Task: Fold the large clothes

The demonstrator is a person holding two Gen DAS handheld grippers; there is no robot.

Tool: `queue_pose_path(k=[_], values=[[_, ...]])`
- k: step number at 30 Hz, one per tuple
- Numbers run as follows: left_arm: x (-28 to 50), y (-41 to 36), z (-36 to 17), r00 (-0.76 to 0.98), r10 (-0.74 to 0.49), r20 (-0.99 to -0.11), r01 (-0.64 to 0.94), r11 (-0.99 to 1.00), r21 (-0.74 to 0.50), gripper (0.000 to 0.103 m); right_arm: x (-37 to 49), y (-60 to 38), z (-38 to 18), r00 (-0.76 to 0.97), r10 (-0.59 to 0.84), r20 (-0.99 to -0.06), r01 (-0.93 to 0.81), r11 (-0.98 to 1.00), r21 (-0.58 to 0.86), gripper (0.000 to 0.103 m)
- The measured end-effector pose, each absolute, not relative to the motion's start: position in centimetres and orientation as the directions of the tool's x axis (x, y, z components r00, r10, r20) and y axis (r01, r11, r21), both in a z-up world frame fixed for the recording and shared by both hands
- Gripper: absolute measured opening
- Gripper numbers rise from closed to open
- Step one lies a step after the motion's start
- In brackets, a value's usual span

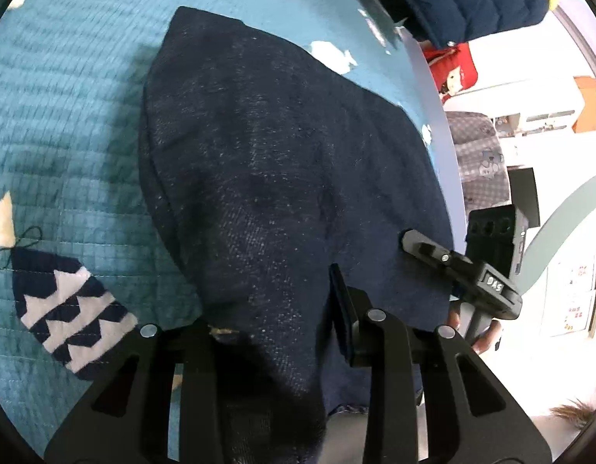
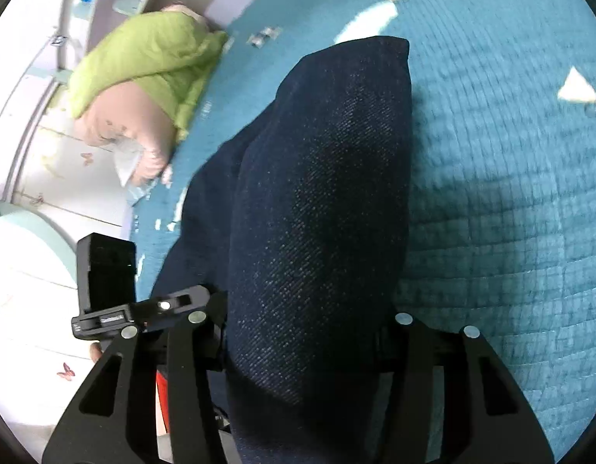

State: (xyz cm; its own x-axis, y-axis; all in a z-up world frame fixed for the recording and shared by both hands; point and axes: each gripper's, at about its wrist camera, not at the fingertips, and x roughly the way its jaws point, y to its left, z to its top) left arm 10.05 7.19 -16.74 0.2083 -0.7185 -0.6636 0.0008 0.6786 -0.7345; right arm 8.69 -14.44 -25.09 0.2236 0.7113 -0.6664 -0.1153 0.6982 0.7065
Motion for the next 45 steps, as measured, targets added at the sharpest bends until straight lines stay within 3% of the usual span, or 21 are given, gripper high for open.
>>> queue_pose_path(k=[13, 33, 38, 45], values=[[10.4, -1.2, -10.0, 0.176, -0.735, -0.655, 0.221, 0.678, -0.701, 0.031, 4.0, -22.3, -19.7, 0.385, 0.671, -0.634, -0.106, 0.714, 0.692, 0.047], [9.2, -24.6, -9.3, -0.160, -0.700, -0.696, 0.578, 0.505, -0.641, 0.031, -9.7, -39.6, -19.2, 0.646, 0.398, -0.651, 0.270, 0.679, 0.683, 0.048], [10.3, -24.2, -9.1, -0.140, -0.704, -0.696, 0.562, 0.522, -0.641, 0.031, -8.1, -38.8, -19.0, 0.639, 0.430, -0.638, 0.233, 0.682, 0.693, 0.048], [12.9, -12.2, -8.1, 0.036, -0.717, -0.696, 0.431, 0.639, -0.637, 0.031, 0.4, -31.1, -17.9, 0.538, 0.585, -0.607, 0.044, 0.699, 0.713, 0.048]])
